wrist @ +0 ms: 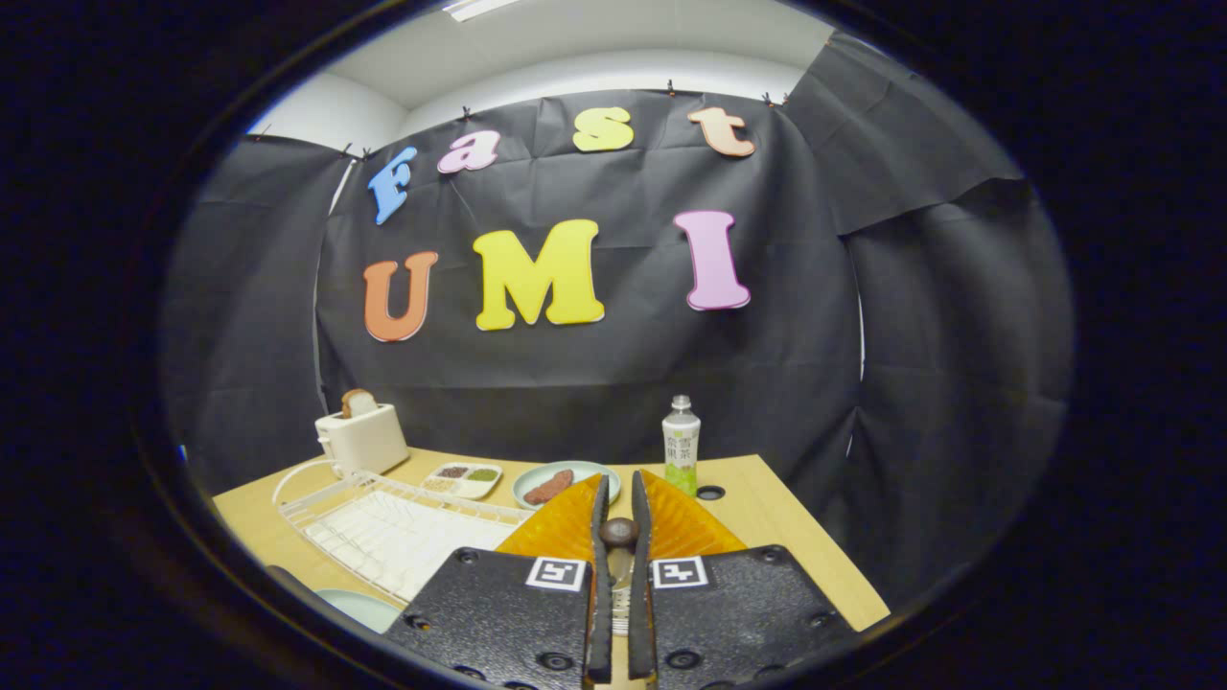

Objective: Take the plate from the dish rack, then take the spoon from the basket and place it into the plate.

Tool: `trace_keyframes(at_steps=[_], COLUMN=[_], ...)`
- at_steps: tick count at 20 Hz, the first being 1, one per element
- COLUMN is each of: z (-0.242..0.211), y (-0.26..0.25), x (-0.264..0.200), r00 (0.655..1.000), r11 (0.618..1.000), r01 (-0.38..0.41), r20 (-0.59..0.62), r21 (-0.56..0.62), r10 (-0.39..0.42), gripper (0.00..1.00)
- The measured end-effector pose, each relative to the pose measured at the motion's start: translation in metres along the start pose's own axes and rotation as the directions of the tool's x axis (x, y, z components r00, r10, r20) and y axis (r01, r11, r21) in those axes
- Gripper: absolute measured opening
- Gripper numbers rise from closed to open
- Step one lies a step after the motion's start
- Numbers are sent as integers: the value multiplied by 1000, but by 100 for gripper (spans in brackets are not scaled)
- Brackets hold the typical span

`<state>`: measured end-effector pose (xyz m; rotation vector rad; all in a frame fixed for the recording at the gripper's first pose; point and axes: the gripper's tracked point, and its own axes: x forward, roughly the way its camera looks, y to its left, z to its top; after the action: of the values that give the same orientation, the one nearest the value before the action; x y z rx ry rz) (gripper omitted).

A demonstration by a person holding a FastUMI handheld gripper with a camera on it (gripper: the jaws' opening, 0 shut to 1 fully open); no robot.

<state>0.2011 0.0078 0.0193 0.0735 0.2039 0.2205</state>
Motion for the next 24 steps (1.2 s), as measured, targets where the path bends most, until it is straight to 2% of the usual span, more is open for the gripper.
trace_keyframes(at_steps=[6, 9, 12, 17, 24], z=[38, 31, 11, -40, -116], y=[71, 115, 147, 194, 228], x=[-60, -80, -88, -98, -100], r00=[980, 947, 911, 814, 693], r11=[980, 946, 910, 822, 735], r01=[-197, -320, -411, -568, -678], r20=[25, -9, -49, -165, -332], r21=[-37, -53, -49, -31, -1], r10=[198, 320, 409, 556, 640], gripper=[11, 12, 12, 12, 12])
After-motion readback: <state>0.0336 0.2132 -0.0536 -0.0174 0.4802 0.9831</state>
